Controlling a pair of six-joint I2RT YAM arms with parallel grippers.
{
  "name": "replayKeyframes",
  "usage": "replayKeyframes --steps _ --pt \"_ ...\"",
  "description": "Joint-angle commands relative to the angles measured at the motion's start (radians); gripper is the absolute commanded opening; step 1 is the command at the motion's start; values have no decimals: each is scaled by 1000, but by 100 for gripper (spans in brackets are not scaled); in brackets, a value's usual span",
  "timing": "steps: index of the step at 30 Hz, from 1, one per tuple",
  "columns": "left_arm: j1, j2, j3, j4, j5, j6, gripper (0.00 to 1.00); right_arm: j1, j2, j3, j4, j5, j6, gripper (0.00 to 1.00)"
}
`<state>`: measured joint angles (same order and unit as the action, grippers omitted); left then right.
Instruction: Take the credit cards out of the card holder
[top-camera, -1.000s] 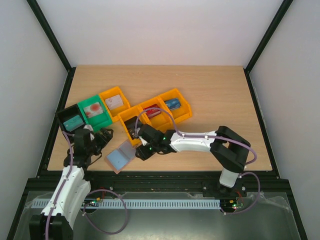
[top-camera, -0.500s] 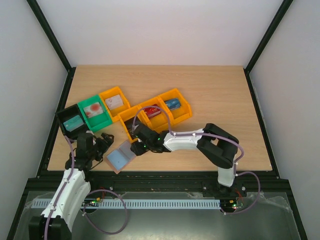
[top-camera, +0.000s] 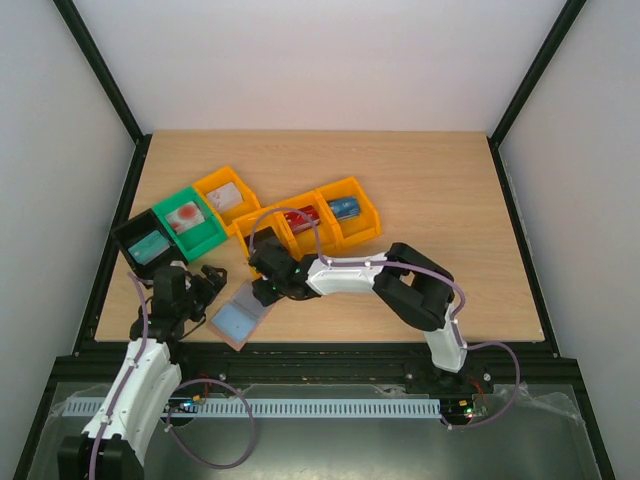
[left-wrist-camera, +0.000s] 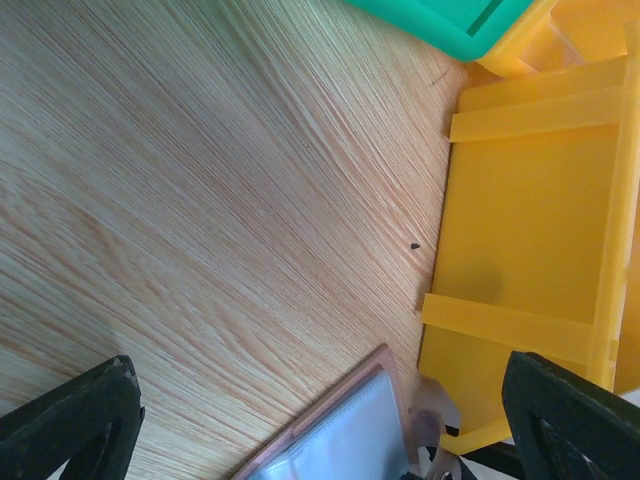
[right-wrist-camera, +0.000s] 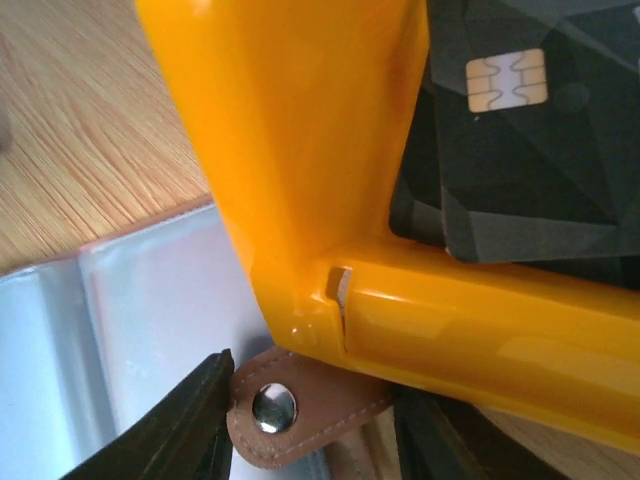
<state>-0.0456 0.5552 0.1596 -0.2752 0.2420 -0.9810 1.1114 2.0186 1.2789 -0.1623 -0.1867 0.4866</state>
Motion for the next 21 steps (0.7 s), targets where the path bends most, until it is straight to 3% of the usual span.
replayKeyframes --steps 1,6,7,16,21 --pt "-1 -10 -19 -10 -4 -12 99 1 29 48 -45 50 10 35" --pt "-2 -15 -20 -9 -2 -13 99 1 15 28 -27 53 14 4" --pt "-2 -18 -20 -7 -1 -13 99 1 12 25 -24 52 13 2" --pt "-1 -37 -14 37 26 -8 99 1 -101 -75 18 -27 -115 2" --pt "-3 -40 -6 145 103 -21 99 1 -233 -169 43 -104 -211 2"
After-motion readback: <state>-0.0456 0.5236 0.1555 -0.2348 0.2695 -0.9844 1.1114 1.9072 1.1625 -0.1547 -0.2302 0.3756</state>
